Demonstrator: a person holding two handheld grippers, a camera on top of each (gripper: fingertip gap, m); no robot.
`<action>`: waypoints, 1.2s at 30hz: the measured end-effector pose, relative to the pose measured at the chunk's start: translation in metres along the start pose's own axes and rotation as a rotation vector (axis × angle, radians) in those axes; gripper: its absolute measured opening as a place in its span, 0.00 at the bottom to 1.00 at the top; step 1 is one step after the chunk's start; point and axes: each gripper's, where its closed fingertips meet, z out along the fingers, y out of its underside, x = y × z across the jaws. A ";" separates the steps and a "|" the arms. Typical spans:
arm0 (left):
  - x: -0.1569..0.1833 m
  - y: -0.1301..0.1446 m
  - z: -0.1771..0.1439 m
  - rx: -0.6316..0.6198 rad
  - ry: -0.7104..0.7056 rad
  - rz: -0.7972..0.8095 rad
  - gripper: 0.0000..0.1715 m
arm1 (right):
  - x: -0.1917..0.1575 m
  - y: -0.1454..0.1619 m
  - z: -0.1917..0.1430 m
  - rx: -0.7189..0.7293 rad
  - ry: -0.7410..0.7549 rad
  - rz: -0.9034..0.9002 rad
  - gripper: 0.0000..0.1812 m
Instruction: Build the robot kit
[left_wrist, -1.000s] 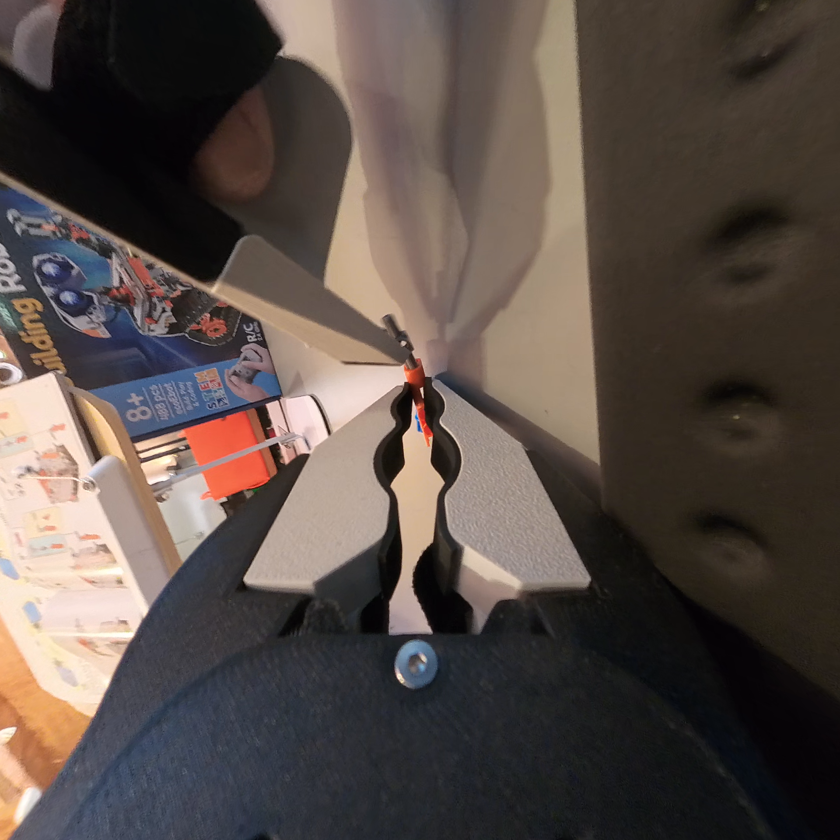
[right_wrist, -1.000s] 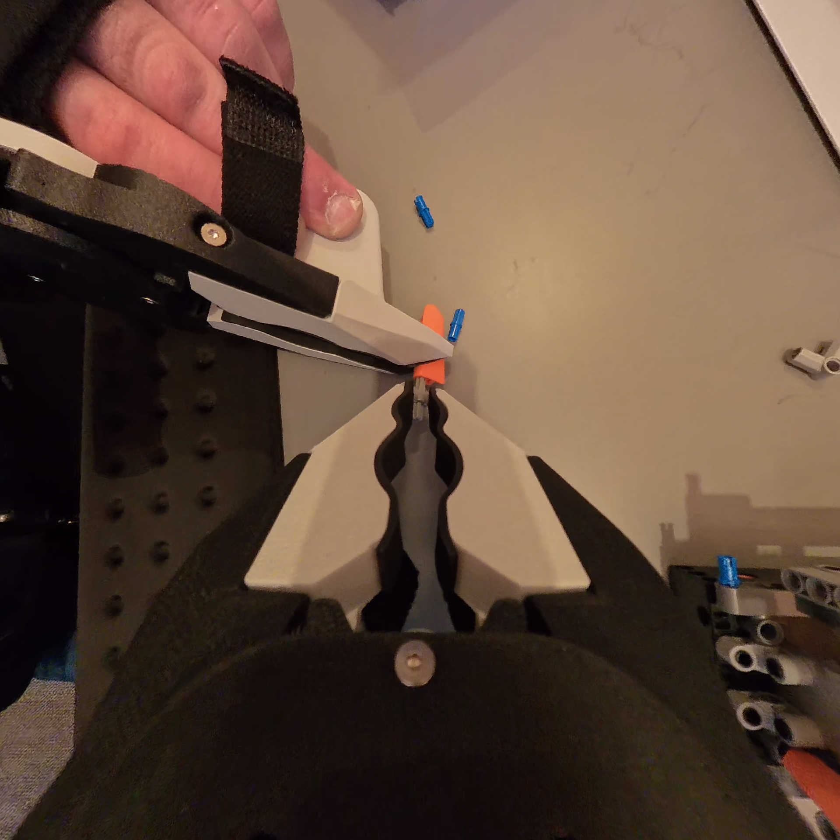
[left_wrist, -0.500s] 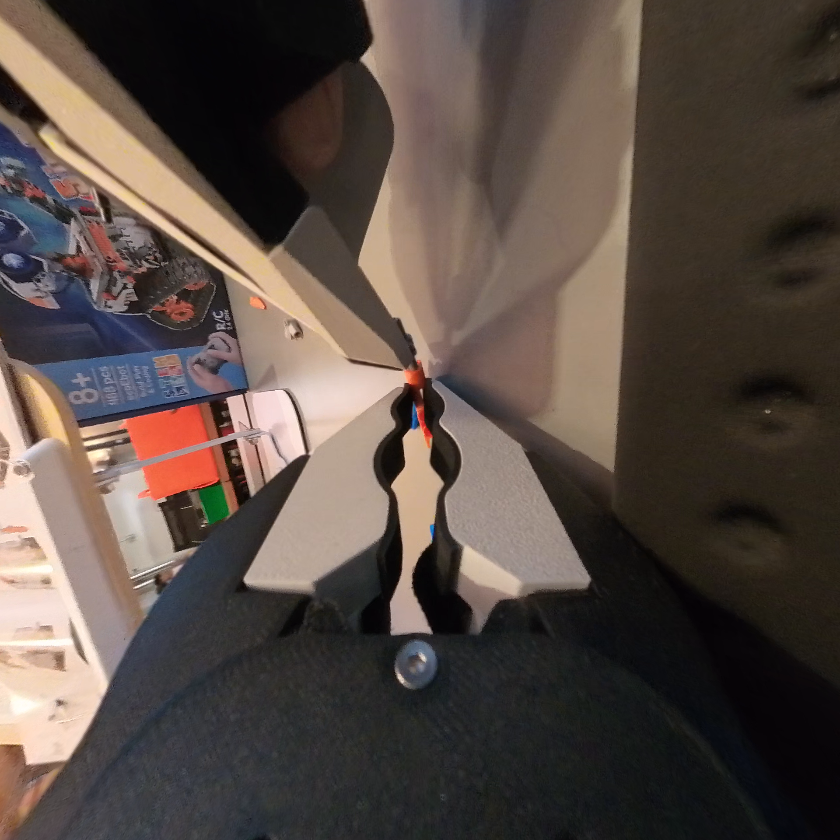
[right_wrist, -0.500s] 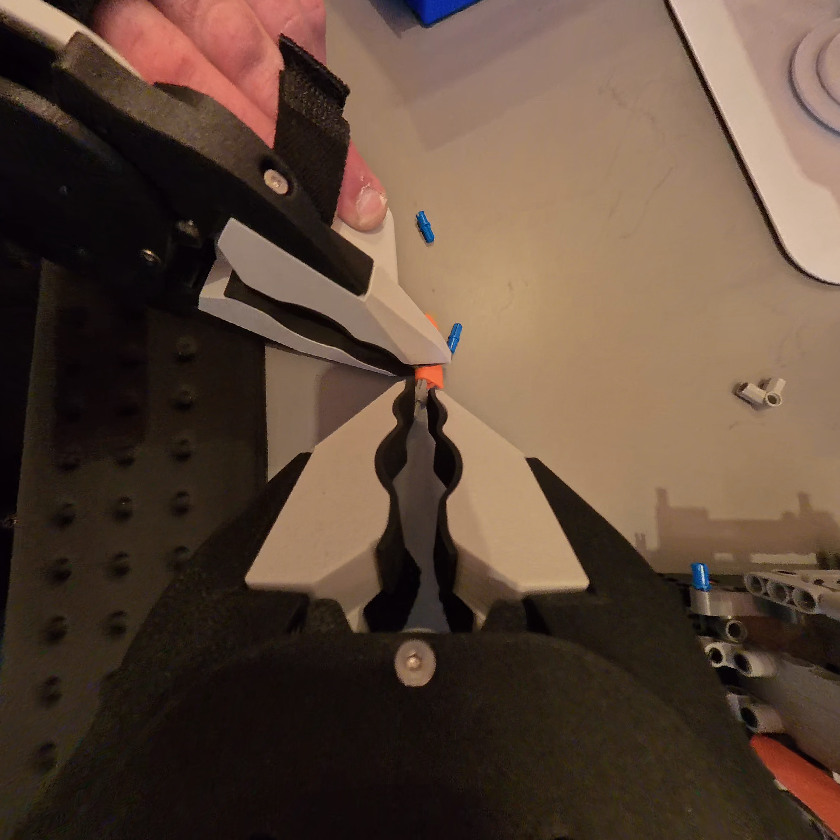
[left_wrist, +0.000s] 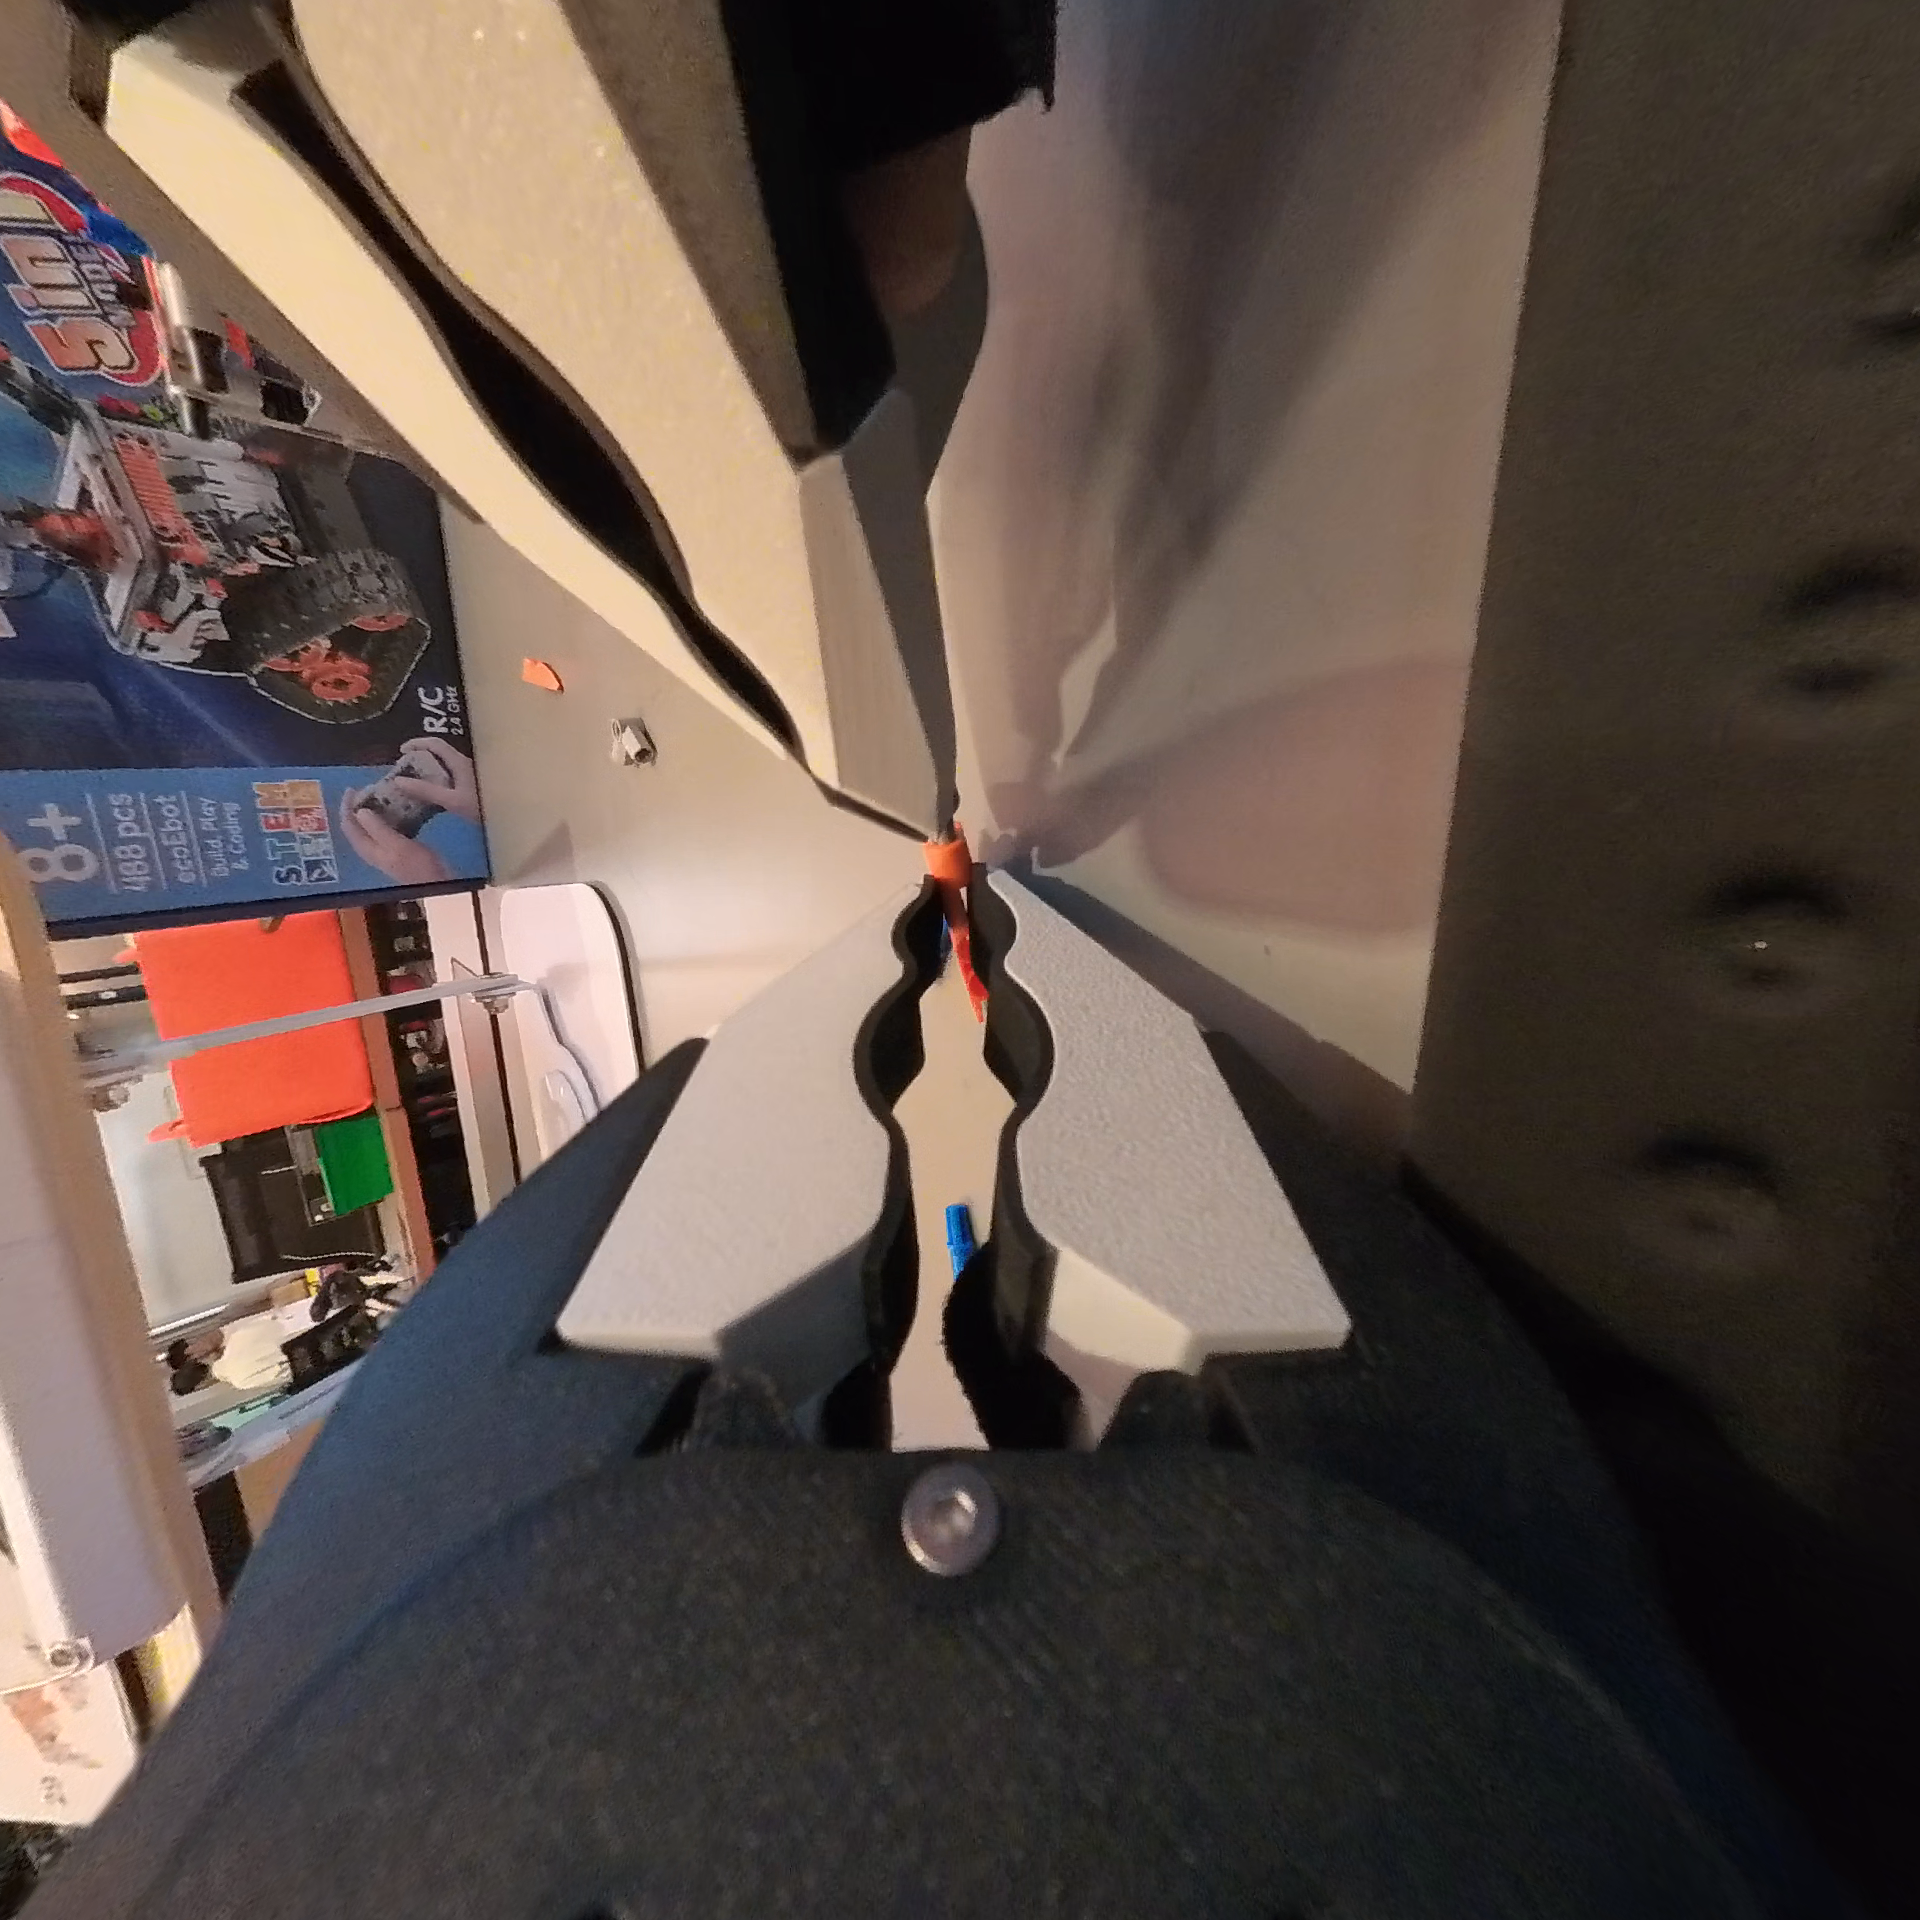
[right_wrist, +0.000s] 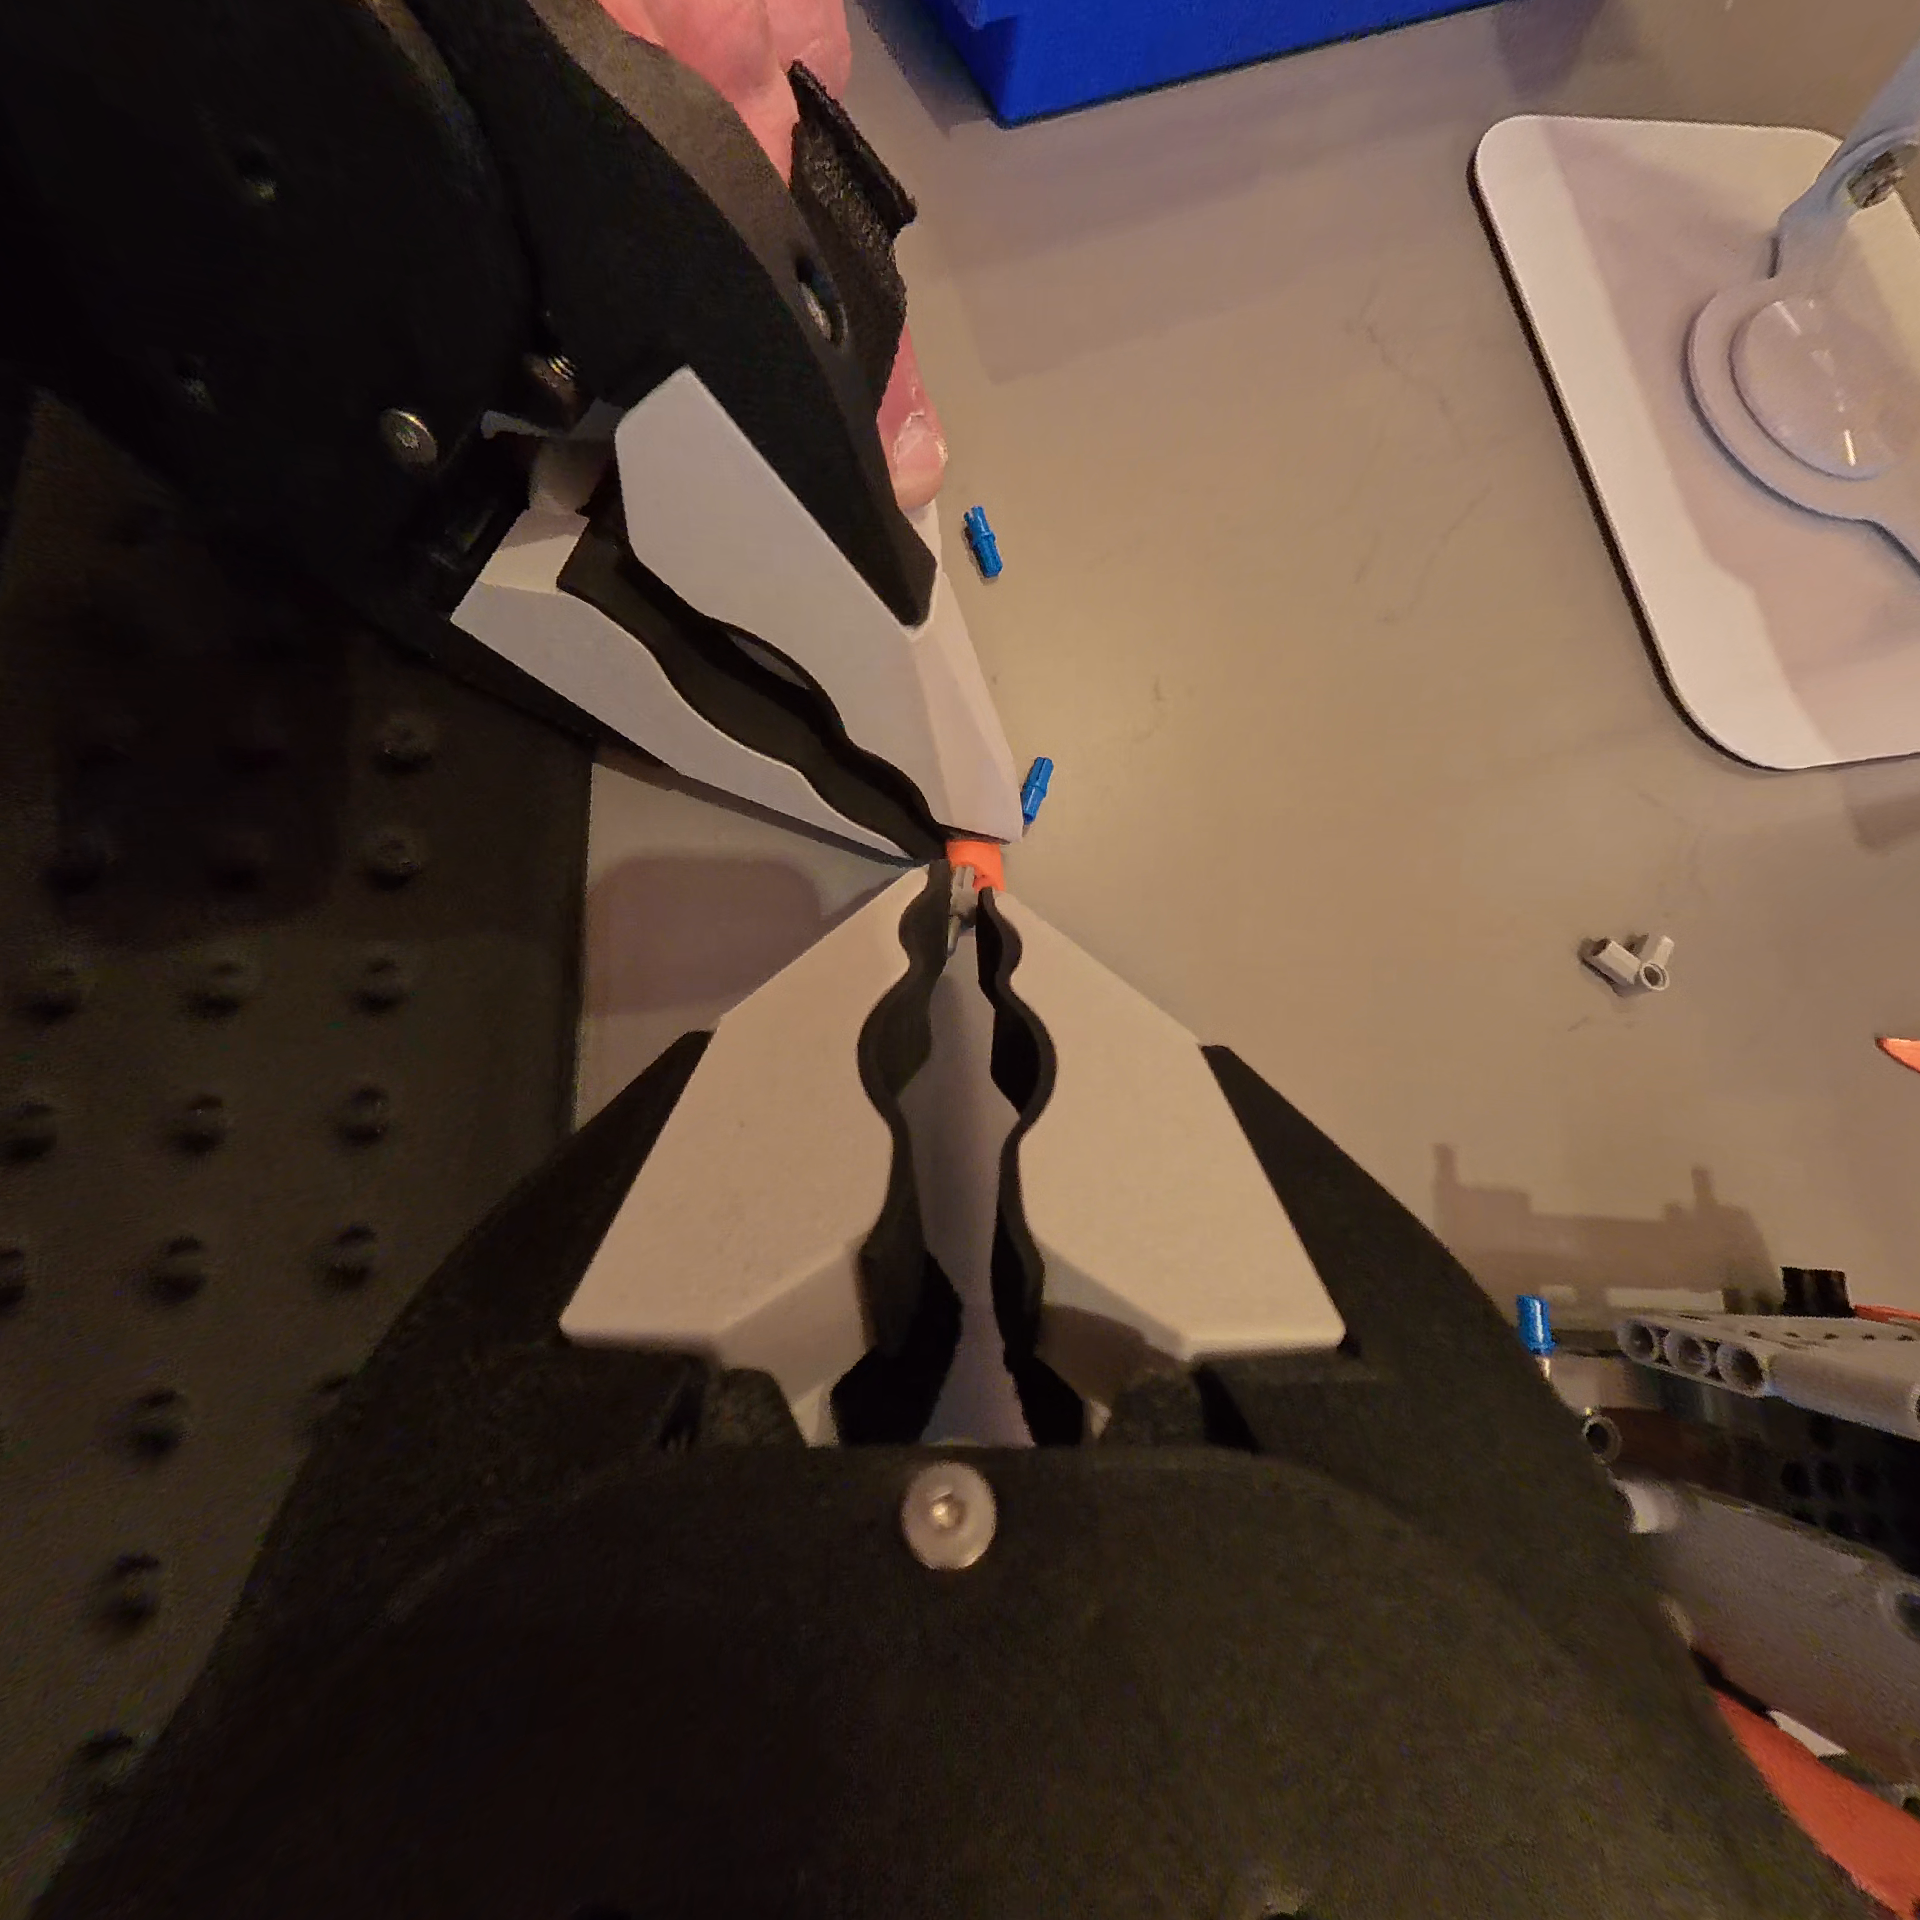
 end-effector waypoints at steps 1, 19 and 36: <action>0.000 0.000 0.000 -0.001 0.001 0.001 0.01 | 0.000 0.000 0.000 0.001 -0.006 0.004 0.01; 0.026 -0.051 -0.013 0.201 0.079 0.086 0.01 | -0.011 -0.009 0.021 -0.047 -0.174 0.106 0.00; 0.013 -0.030 -0.011 0.222 0.173 -0.087 0.02 | 0.035 -0.010 -0.123 0.371 0.004 0.382 0.02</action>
